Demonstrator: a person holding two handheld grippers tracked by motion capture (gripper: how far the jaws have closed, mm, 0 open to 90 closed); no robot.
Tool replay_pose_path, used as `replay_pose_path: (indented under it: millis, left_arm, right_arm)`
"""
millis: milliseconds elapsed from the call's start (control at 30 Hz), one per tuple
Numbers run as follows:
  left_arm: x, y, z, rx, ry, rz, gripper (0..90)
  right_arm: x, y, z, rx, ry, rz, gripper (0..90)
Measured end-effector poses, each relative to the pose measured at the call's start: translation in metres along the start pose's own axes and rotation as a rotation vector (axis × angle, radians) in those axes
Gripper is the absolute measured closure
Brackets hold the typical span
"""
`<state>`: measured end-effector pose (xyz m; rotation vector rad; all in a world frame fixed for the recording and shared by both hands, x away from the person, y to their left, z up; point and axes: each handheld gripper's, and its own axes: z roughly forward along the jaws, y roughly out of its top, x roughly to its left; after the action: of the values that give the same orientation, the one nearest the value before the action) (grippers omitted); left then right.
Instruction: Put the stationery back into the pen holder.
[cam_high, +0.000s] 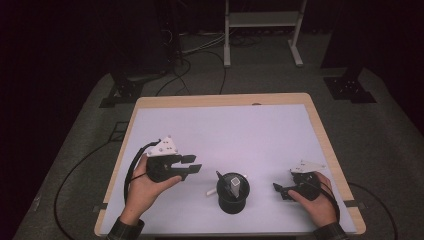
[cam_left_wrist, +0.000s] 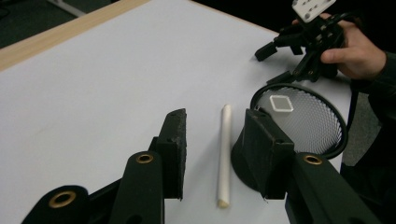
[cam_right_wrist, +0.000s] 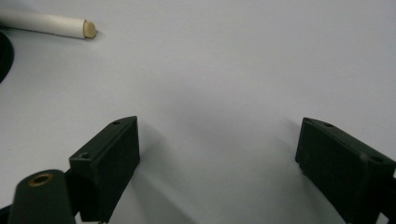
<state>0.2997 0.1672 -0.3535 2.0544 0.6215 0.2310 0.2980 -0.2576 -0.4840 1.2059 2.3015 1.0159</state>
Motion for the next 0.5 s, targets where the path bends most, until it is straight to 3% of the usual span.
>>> replay_pose_path:
  millis: [500]
  left_arm:
    - [0.003,-0.035,0.014,0.068,0.035,-0.031,59.3]
  right_arm:
    - [0.0,0.0,0.0,0.0,0.0,0.0,12.3]
